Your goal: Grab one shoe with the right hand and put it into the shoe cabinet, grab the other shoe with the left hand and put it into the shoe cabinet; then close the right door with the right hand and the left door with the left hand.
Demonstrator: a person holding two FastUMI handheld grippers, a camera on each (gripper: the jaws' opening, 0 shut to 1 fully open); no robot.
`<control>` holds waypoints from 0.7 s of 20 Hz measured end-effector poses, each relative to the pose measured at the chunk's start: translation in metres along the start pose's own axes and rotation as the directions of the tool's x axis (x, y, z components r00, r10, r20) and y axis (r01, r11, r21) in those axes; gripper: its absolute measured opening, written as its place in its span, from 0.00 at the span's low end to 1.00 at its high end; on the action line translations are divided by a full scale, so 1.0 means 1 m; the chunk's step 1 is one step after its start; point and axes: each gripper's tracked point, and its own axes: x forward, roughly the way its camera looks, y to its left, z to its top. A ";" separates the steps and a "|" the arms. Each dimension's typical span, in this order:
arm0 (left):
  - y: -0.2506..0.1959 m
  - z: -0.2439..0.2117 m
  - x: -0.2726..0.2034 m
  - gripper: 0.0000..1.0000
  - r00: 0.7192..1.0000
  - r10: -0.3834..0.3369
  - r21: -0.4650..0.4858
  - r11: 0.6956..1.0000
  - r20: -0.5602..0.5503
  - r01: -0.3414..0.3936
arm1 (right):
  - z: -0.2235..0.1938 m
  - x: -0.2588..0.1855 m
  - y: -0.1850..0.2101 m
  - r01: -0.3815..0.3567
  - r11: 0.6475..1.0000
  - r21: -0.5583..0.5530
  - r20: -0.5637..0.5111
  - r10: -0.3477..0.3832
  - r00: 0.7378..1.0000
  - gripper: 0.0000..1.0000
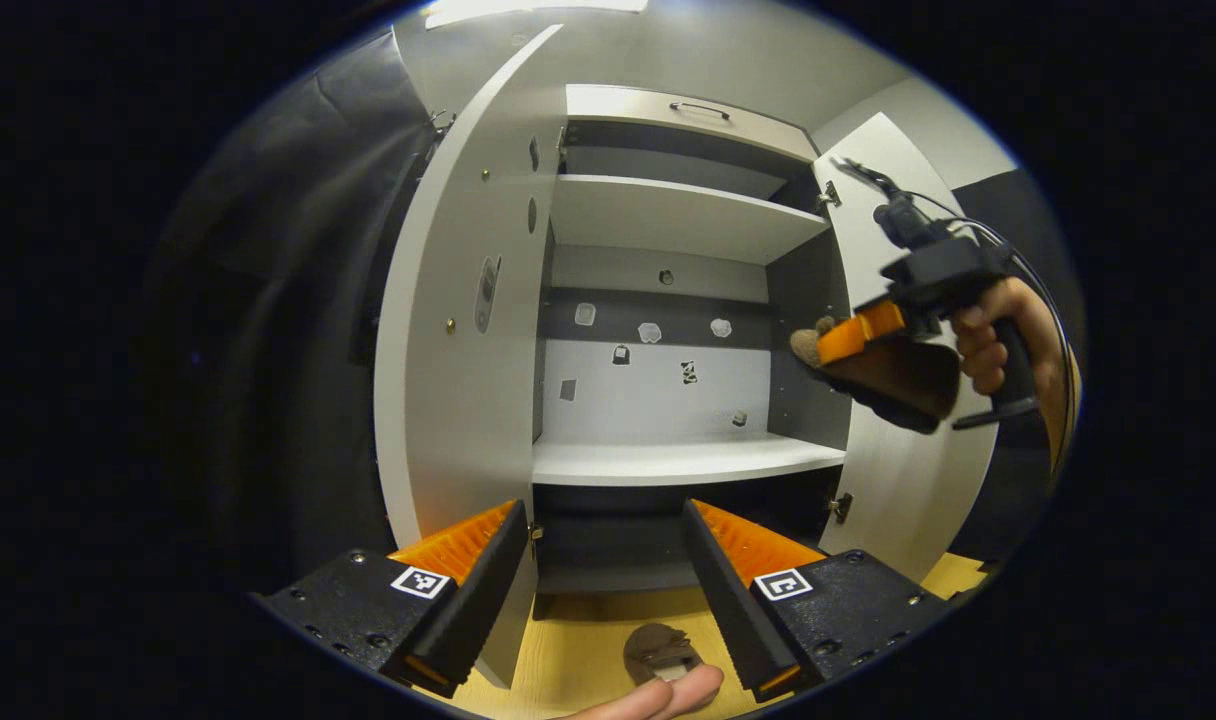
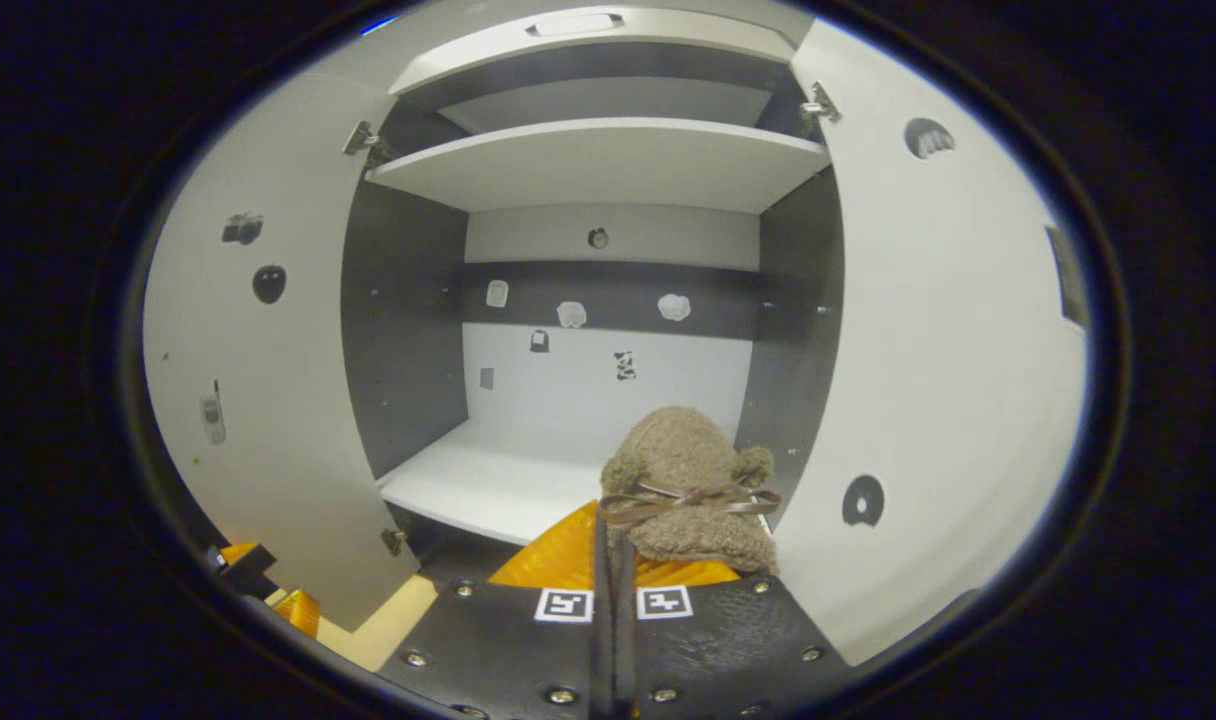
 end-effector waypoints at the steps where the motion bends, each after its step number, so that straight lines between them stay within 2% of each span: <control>1: 0.000 0.002 0.000 0.95 1.000 0.007 0.003 1.000 0.007 -0.007 | 0.007 0.015 0.000 0.008 1.000 -0.007 -0.009 -0.009 1.000 0.01; 3: -0.004 0.006 0.004 0.95 1.000 0.004 0.003 1.000 0.015 -0.004 | 0.013 0.046 0.000 0.022 0.999 -0.036 -0.029 -0.023 0.999 0.02; 6: -0.018 0.002 0.007 0.95 0.999 -0.041 0.007 0.999 -0.002 0.041 | 0.003 0.093 -0.003 0.027 0.997 -0.073 -0.085 -0.033 0.996 0.02; 7: -0.023 0.002 0.008 0.90 0.999 -0.053 0.009 0.999 -0.003 0.053 | -0.001 0.111 -0.005 0.021 0.997 -0.070 -0.111 -0.028 0.993 0.02; 8: -0.026 0.001 0.009 0.95 0.998 -0.062 0.011 0.998 -0.004 0.062 | -0.005 0.128 -0.007 0.016 0.998 -0.055 -0.133 -0.023 0.991 0.02; 9: -0.028 0.002 0.011 0.95 0.998 -0.068 0.015 0.998 0.002 0.067 | -0.005 0.146 -0.011 0.015 0.999 -0.040 -0.142 -0.020 0.990 0.02; 14: -0.022 -0.017 0.024 0.95 0.999 -0.027 0.044 0.999 -0.025 0.028 | -0.032 0.214 -0.035 0.035 0.999 -0.040 -0.213 -0.043 0.976 0.02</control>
